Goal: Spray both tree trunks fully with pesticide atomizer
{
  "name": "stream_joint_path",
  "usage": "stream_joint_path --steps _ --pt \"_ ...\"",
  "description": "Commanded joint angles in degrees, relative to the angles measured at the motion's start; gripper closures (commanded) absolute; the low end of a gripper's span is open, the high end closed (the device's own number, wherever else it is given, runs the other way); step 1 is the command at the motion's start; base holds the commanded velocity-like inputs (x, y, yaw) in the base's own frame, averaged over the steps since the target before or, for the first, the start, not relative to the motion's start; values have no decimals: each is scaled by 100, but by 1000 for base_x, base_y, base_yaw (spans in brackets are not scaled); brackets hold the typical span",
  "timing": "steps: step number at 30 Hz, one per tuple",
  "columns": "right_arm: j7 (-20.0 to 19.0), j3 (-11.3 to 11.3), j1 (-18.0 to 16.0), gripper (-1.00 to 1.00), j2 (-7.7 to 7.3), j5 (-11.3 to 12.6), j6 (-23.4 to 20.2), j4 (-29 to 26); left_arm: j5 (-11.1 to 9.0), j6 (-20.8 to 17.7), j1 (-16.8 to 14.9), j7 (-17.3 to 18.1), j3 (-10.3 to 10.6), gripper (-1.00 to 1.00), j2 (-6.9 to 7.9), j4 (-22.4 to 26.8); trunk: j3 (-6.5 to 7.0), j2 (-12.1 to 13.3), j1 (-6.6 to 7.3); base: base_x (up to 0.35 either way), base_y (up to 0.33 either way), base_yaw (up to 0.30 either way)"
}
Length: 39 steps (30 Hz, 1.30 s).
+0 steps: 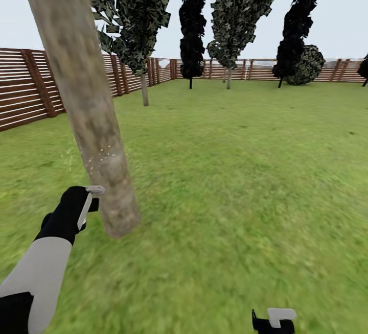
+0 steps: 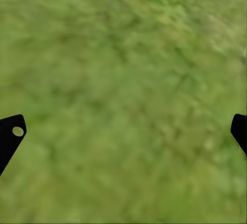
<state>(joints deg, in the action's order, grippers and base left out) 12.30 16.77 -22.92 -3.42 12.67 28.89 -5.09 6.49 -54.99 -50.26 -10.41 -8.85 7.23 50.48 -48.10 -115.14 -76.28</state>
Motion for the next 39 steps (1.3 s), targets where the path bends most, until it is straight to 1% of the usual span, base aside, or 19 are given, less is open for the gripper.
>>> stream_joint_path --steps 1,7,8,9,11,14,18,19,20,21,22,24,25,29,30,32,34,36,39 --pt "18 51 -2 -100 -1 47 11 -1 72 -29 -3 21 -8 100 -11 6 -5 -2 -2 249 -172 12" --pt "16 50 -2 -100 -1 46 8 -1 68 -29 21 24 -35 100 -13 4 -5 -2 -2 238 -179 1" --pt "17 52 -2 -100 -1 47 9 -1 68 -23 88 29 -45 100 6 5 -5 -2 -2 187 -218 0" --pt "18 54 -2 -100 -1 44 7 -1 72 44 278 36 -74 100 45 5 -5 -2 -2 121 -248 0" --pt "13 54 -2 -100 -1 42 4 -1 85 149 491 40 -87 100 89 5 -5 -2 -2 37 -264 0" --pt "17 54 -2 -100 -1 42 4 -1 37 165 555 46 -90 100 102 5 -5 -2 -2 -12 -266 0" --pt "18 54 -2 -100 -1 43 7 -1 42 172 567 39 -95 100 103 1 -5 -2 -2 -12 -52 110" --pt "23 54 -2 -100 -1 42 10 -1 25 223 719 39 -103 100 98 1 -5 -2 -2 -1 -3 258" --pt "25 54 -2 -100 -1 42 11 -1 -31 526 867 39 -141 100 98 -1 -5 -2 -2 0 -1 266" --pt "26 54 -2 -100 -1 42 11 -1 -66 775 928 43 -189 100 102 -13 -5 -2 -2 14 -1 269" --pt "27 54 -2 -100 -1 42 11 -1 -93 961 966 51 -312 100 111 -101 -5 -2 -2 61 0 271" --pt "27 54 -2 -100 -1 45 11 -1 -119 1086 987 55 -522 100 119 -222 -5 -2 -2 94 0 271" --pt "27 54 -2 -100 -1 47 11 -1 -121 1112 990 56 -554 100 109 -244 -5 -2 -2 110 0 268" --pt "27 54 -2 -100 -1 42 11 -1 -112 1131 992 132 -538 100 32 -254 -5 -2 -2 12 0 113" --pt "27 54 -2 -100 -1 42 11 -1 -100 1131 997 144 -542 100 52 -318 -5 -2 -2 1 0 7" --pt "21 54 -2 -100 -1 42 12 -1 -80 1141 999 151 -538 100 90 -701 -5 -2 -2 0 0 2" --pt "21 54 -2 -100 -1 42 11 -1 -87 1159 996 153 -508 100 74 -773 -5 -2 -2 11 -3 0" --pt "19 54 -2 -100 -1 42 7 -1 -107 1536 997 153 -517 100 83 -801 -5 -2 -2 180 -118 0" --pt "18 54 -2 -100 -1 38 3 -1 -121 1708 998 160 -522 100 86 -820 -5 -2 -2 231 -159 0"
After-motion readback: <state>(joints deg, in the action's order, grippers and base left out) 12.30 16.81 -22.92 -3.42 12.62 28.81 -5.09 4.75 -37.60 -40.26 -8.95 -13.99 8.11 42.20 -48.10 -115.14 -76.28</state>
